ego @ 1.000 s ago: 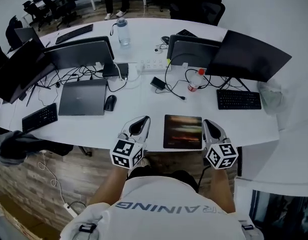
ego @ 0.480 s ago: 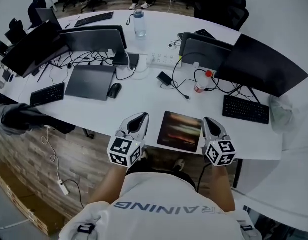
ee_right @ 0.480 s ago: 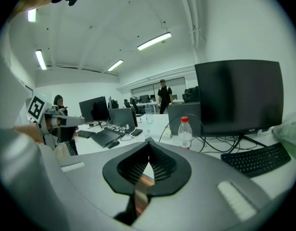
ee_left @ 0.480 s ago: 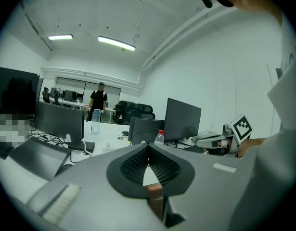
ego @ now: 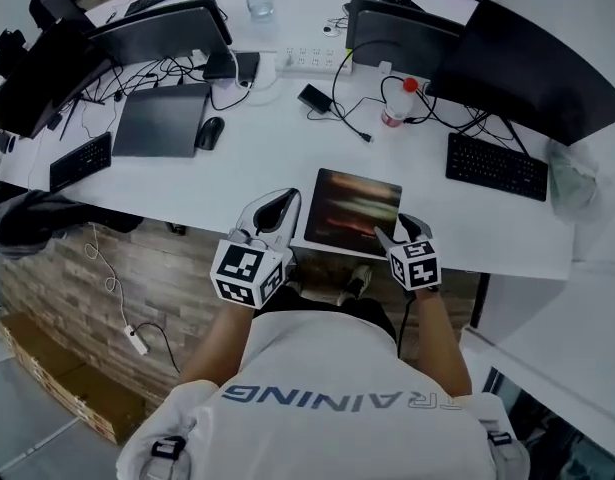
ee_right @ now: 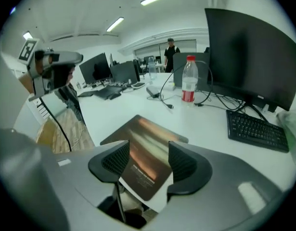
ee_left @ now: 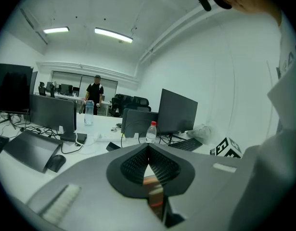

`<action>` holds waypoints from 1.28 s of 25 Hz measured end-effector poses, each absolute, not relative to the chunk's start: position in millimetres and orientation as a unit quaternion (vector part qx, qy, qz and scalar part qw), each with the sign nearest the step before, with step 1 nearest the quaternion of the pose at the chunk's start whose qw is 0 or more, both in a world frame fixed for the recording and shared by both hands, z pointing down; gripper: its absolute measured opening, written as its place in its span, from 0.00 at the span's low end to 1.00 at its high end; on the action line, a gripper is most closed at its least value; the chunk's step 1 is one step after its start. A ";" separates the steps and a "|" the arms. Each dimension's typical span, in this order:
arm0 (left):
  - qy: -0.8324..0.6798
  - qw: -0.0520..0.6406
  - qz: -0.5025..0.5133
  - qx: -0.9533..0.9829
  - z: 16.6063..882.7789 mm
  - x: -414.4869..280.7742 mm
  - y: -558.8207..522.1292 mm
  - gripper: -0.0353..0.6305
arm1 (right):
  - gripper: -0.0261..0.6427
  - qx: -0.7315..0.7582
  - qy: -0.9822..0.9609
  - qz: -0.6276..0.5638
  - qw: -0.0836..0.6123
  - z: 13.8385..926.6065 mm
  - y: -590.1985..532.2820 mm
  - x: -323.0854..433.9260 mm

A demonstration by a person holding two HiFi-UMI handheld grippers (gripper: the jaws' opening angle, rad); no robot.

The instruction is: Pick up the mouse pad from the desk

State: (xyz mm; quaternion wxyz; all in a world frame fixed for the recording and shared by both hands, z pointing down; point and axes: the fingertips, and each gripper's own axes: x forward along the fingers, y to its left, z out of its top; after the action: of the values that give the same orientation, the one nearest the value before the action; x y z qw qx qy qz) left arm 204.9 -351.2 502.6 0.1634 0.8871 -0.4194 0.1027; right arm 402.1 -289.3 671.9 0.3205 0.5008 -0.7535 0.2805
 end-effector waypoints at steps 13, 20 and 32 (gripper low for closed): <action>-0.420 0.185 0.116 0.881 524.3 195.8 -348.4 0.05 | 0.59 0.438 -0.705 0.318 0.459 779.4 -252.2 396.4; -0.422 0.190 0.117 0.879 528.4 195.7 -349.0 0.05 | 0.57 0.434 -0.707 0.317 0.460 784.7 -250.5 398.4; -0.416 0.181 0.104 0.885 515.7 206.7 -354.1 0.05 | 0.12 0.471 -0.697 0.318 0.438 779.1 -271.4 405.2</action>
State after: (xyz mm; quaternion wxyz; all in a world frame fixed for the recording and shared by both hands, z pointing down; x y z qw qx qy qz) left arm 206.7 -354.1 515.7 0.1814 0.8848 -0.4163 0.1045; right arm 405.2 -271.4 779.1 0.4378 0.4710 -0.6968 0.3177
